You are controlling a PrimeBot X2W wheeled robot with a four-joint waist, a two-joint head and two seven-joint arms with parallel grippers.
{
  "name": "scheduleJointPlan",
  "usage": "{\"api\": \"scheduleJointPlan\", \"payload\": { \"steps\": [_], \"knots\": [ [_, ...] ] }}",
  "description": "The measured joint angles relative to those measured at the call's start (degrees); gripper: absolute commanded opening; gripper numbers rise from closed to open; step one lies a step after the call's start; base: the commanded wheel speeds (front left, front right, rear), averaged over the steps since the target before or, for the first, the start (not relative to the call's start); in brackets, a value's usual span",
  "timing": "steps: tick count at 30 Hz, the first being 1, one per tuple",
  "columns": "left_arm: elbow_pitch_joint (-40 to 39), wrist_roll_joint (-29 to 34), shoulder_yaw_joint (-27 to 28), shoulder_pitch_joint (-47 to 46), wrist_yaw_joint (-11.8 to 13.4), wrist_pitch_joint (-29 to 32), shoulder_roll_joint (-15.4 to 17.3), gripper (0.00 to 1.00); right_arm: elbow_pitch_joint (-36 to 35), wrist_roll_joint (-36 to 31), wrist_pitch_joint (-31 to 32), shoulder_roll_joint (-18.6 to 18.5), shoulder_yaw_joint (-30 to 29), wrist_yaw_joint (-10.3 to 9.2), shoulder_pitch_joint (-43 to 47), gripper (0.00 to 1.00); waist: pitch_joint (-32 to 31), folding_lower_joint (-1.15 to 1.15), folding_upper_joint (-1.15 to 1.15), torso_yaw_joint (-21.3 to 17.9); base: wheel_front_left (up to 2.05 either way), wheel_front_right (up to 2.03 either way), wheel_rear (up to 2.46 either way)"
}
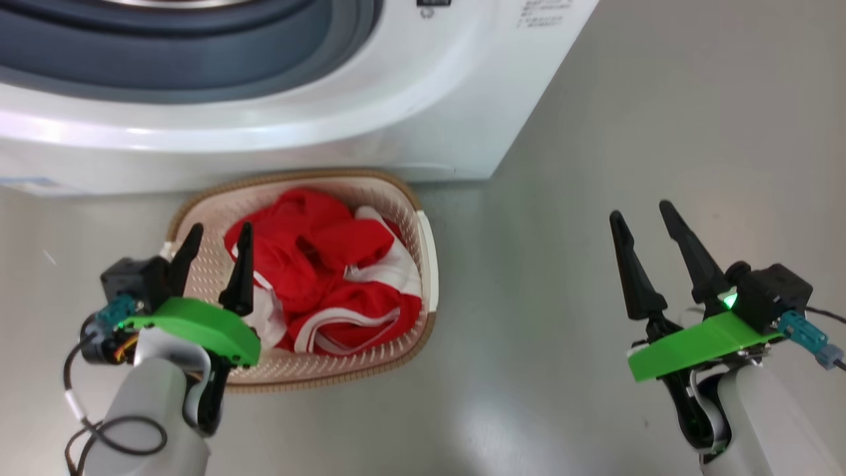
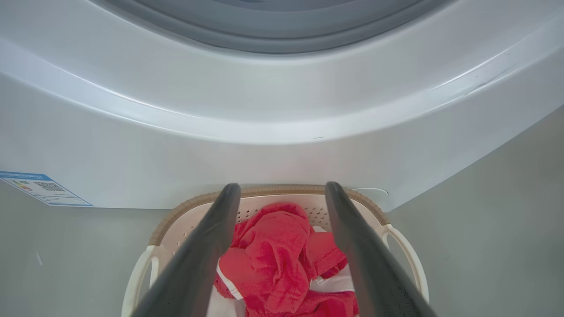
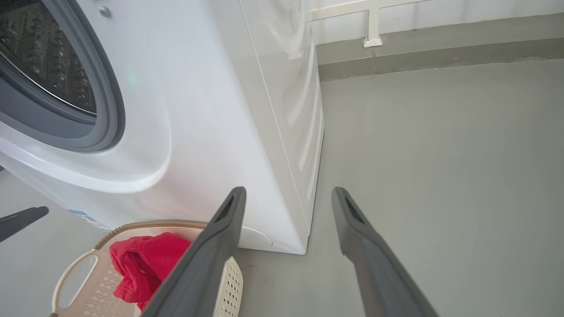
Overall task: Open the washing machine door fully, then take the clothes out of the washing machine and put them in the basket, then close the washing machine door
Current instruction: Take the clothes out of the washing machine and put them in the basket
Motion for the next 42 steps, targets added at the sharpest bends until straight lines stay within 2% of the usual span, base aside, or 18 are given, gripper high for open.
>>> {"api": "scheduleJointPlan", "payload": {
  "steps": [19, 42],
  "knots": [
    [-15.91, 6.16, 6.41, 15.33, 0.0, 0.0, -1.08, 1.0, 1.42, 2.15, 0.0, -1.19, -0.74, 0.0, 6.91, 1.0, -13.65, 0.0, 0.0, 0.88, 0.0, 0.0, 0.0],
    [-30.39, 9.57, 10.21, 29.61, 0.0, 0.0, -1.66, 1.0, 0.88, 2.65, 0.0, -1.34, -3.03, 0.0, 14.64, 1.0, -21.21, 0.0, 0.0, 1.0, 0.0, 0.0, 0.0]
  ]
}}
